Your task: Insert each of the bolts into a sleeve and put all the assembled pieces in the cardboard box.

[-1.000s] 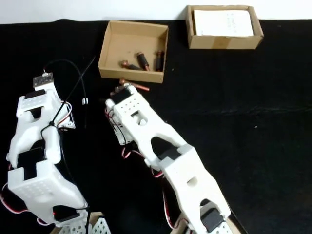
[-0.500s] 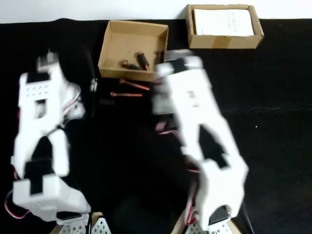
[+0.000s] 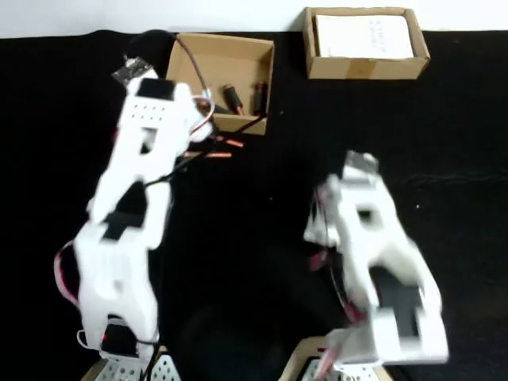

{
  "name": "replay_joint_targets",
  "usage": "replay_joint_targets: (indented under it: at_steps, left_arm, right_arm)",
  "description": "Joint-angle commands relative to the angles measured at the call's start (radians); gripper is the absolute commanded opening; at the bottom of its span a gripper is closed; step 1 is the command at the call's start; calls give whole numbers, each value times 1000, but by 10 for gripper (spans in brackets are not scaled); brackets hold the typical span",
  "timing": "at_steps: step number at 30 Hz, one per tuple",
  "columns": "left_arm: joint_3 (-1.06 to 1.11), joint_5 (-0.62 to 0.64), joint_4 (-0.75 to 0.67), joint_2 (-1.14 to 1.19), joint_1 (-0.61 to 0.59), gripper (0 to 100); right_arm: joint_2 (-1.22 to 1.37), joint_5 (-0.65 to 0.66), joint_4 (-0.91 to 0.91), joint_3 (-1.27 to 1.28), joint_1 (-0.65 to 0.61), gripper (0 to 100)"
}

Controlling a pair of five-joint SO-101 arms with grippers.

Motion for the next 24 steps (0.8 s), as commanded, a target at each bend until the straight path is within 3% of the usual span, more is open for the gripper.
replay_joint_targets:
  at_steps: [1,9,24]
  left_arm:
    - [-142,66,31,77,1,316]
    - [-257,112,66,229,-4,316]
    - [-275,120,72,243,-7,316]
  right_arm:
    - [-90,0,-242,213,10,6]
    - [-246,0,-354,363,10,6]
    - [-268,0,-354,378,48,6]
